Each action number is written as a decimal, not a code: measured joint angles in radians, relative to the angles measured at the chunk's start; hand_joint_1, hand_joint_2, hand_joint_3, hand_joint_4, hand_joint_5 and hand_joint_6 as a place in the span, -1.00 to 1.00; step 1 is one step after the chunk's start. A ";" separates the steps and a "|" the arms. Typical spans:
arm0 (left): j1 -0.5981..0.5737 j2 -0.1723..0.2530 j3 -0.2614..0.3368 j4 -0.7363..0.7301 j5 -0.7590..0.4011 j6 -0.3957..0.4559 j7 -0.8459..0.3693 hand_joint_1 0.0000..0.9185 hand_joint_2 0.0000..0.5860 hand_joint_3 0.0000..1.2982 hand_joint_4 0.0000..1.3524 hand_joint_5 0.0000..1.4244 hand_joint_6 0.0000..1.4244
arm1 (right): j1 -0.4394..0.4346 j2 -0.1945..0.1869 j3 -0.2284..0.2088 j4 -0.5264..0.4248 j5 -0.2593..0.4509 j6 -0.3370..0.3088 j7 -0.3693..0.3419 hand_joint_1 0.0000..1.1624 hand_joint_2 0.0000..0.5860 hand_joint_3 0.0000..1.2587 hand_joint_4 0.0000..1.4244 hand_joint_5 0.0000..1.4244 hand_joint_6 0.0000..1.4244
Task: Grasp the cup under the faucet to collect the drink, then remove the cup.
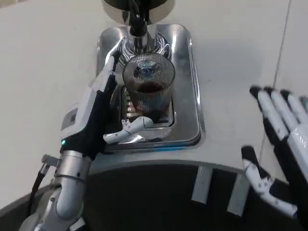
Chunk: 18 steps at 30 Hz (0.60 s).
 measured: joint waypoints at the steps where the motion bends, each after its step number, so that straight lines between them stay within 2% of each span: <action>1: -0.004 0.000 0.000 0.008 0.000 0.000 0.005 -0.23 -0.80 -1.00 -1.00 -0.90 -0.88 | 0.006 -0.006 -0.004 0.014 0.000 -0.008 -0.008 -0.49 1.00 -1.00 -1.00 -1.00 -1.00; 5: -0.024 -0.007 -0.004 0.051 0.002 -0.003 0.041 -0.25 -0.80 -1.00 -1.00 -0.90 -0.88 | 0.025 -0.040 -0.010 0.097 0.000 -0.051 -0.082 -0.48 1.00 -1.00 -1.00 -1.00 -1.00; 13: -0.075 -0.020 -0.015 0.136 0.001 -0.008 0.075 -0.35 -0.81 -1.00 -1.00 -0.90 -0.88 | 0.009 -0.043 -0.004 0.142 0.011 -0.058 -0.100 -0.47 1.00 -1.00 -1.00 -1.00 -1.00; 16: -0.089 -0.026 -0.021 0.158 0.001 -0.008 0.093 -0.35 -0.81 -1.00 -1.00 -0.89 -0.88 | 0.014 -0.043 -0.005 0.140 0.029 -0.058 -0.098 -0.69 0.99 -1.00 -1.00 -1.00 -1.00; 17: -0.094 -0.029 -0.025 0.167 0.001 -0.008 0.102 -0.35 -0.81 -1.00 -1.00 -0.89 -0.87 | 0.017 -0.043 -0.006 0.137 0.039 -0.057 -0.095 -0.70 0.99 -1.00 -1.00 -1.00 -1.00; 18: -0.105 -0.039 -0.030 0.182 0.001 -0.008 0.114 -0.36 -0.83 -1.00 -1.00 -0.88 -0.87 | 0.023 -0.044 -0.012 0.133 0.051 -0.057 -0.090 -0.75 0.92 -1.00 -1.00 -1.00 -1.00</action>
